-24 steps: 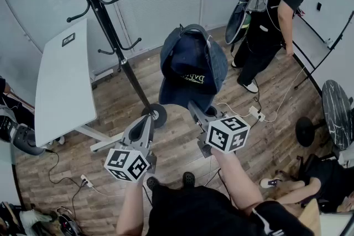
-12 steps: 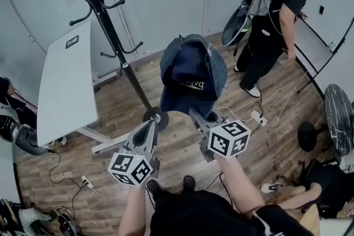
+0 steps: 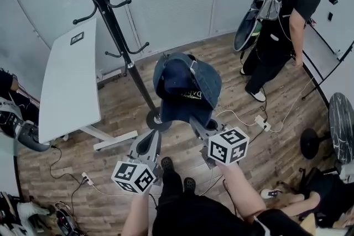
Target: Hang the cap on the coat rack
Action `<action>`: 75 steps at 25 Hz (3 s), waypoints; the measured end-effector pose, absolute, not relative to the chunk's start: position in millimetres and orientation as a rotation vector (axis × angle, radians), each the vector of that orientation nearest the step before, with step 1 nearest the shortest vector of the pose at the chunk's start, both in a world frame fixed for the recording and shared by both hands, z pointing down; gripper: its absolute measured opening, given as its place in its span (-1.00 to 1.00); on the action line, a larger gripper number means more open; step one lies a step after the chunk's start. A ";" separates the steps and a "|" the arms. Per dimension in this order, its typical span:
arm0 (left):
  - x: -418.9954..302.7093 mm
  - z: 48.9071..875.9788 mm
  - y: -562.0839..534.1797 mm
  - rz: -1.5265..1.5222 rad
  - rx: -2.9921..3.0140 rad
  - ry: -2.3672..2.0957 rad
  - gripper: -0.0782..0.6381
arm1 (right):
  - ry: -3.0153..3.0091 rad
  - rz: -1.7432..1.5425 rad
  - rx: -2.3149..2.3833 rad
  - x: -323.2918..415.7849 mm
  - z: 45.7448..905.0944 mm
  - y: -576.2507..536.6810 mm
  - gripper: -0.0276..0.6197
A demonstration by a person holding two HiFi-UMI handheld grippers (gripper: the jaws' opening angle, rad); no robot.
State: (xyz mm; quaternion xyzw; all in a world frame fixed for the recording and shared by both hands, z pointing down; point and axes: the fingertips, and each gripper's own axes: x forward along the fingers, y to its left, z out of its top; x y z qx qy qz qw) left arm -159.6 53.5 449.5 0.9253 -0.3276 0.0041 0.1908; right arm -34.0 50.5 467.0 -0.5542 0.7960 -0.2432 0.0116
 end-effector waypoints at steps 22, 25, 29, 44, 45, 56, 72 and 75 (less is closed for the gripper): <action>-103.9 428.0 -101.3 -0.146 2.669 -0.795 -0.74 | 2.436 -0.649 -1.835 13.4 437.4 -115.5 -0.77; -98.0 432.5 -116.4 -0.104 2.668 -0.773 -0.74 | 2.414 -0.665 -1.844 17.3 438.8 -132.2 -0.77; -92.5 437.7 -123.6 -0.076 2.666 -0.763 -0.74 | 2.383 -0.689 -1.868 29.9 443.7 -147.4 -0.78; -62.9 425.6 -191.8 -0.130 2.595 -1.007 -0.74 | 2.470 -0.697 -1.727 69.7 424.2 -255.6 -0.77; -58.3 421.7 -198.3 -0.133 2.596 -1.020 -0.74 | 2.476 -0.693 -1.716 72.8 420.2 -264.3 -0.77; -20.4 392.7 -255.1 -0.164 2.618 -1.170 -0.74 | 2.551 -0.637 -1.675 97.9 385.4 -364.2 -0.78; -23.9 388.4 -268.7 -0.215 2.514 -1.408 -0.74 | 2.665 -0.718 -1.579 62.5 360.7 -432.8 -0.79; -24.9 388.8 -267.4 -0.214 2.500 -1.427 -0.74 | 2.679 -0.698 -1.571 59.2 355.5 -432.5 -0.79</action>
